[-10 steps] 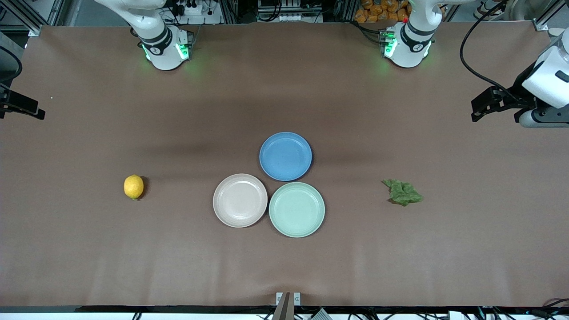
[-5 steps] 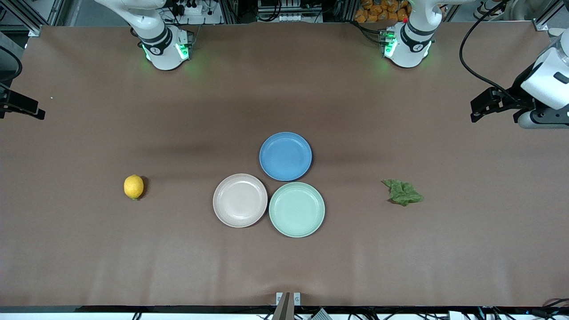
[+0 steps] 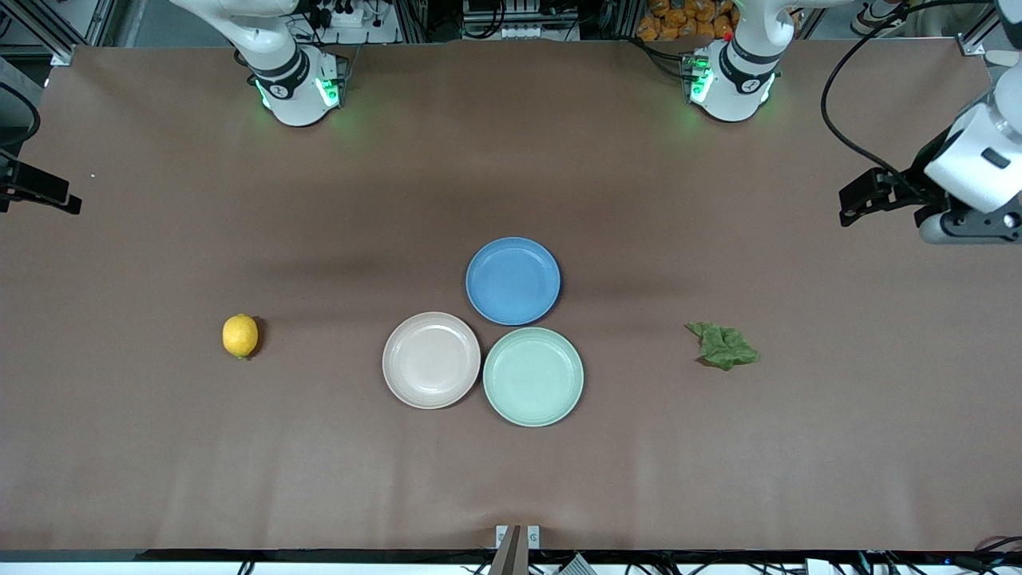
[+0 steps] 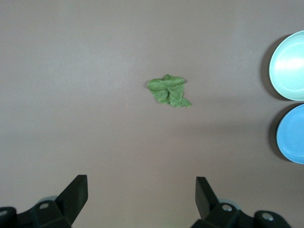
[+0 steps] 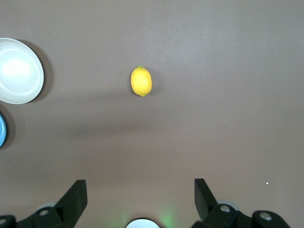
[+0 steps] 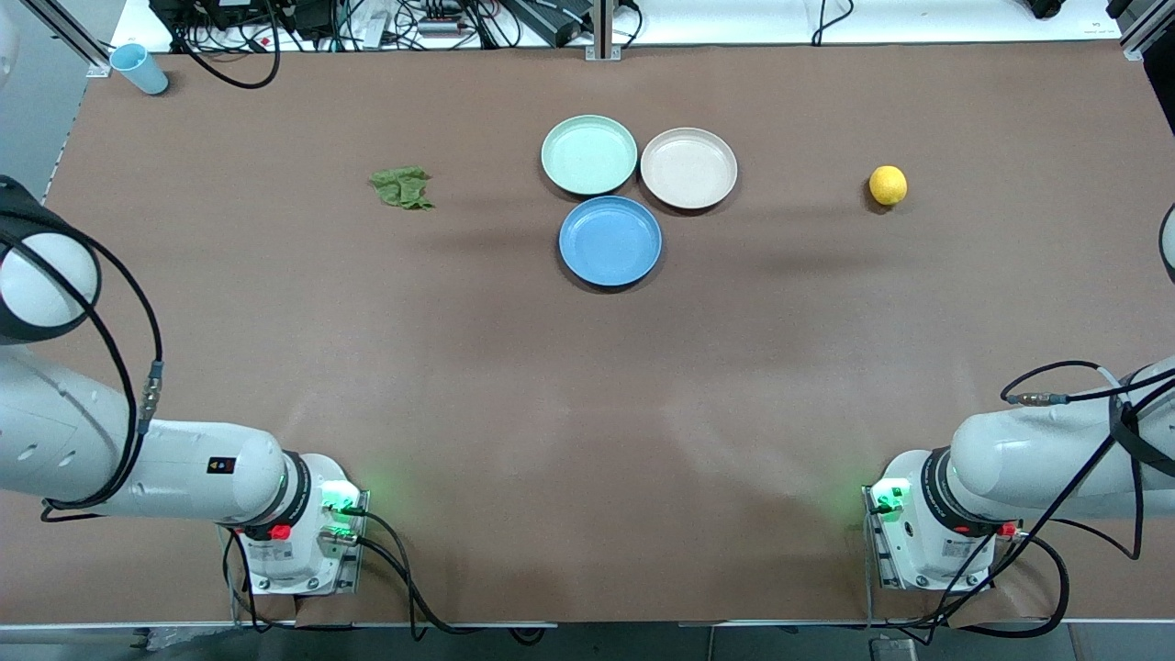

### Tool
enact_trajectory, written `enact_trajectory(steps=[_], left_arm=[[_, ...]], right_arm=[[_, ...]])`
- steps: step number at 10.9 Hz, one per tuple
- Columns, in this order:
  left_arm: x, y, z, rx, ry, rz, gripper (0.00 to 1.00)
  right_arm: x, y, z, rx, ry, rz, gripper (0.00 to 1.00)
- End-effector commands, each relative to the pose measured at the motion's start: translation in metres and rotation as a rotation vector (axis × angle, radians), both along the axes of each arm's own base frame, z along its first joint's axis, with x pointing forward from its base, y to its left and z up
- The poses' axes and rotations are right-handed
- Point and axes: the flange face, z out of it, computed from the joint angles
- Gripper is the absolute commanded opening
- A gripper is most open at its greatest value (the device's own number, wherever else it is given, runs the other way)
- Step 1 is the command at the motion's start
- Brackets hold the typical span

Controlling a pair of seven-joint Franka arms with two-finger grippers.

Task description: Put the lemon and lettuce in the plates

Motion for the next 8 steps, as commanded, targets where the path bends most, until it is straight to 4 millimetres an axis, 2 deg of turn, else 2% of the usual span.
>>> enact_trajectory(steps=[1, 2, 4, 6, 8], left_arm=[[0.013, 0.026, -0.043, -0.024, 0.037, 0.042, 1.0], [0.013, 0.032, -0.066, -0.04, 0.044, 0.058, 1.0], [0.013, 0.027, -0.102, -0.036, 0.053, 0.05, 1.0], [0.016, 0.024, -0.154, -0.036, 0.033, 0.048, 1.0], [0.028, 0.014, -0.208, -0.04, 0.043, 0.048, 1.0]], right_arm=[[-0.002, -0.004, -0.002, 0.022, 0.009, 0.001, 1.0], [0.0, -0.007, -0.006, 0.022, 0.013, -0.003, 1.0], [0.003, -0.008, -0.015, 0.024, 0.017, -0.005, 1.0], [0.008, -0.01, -0.027, 0.023, 0.007, -0.009, 1.0], [0.012, -0.007, -0.043, 0.024, 0.007, -0.005, 1.0]])
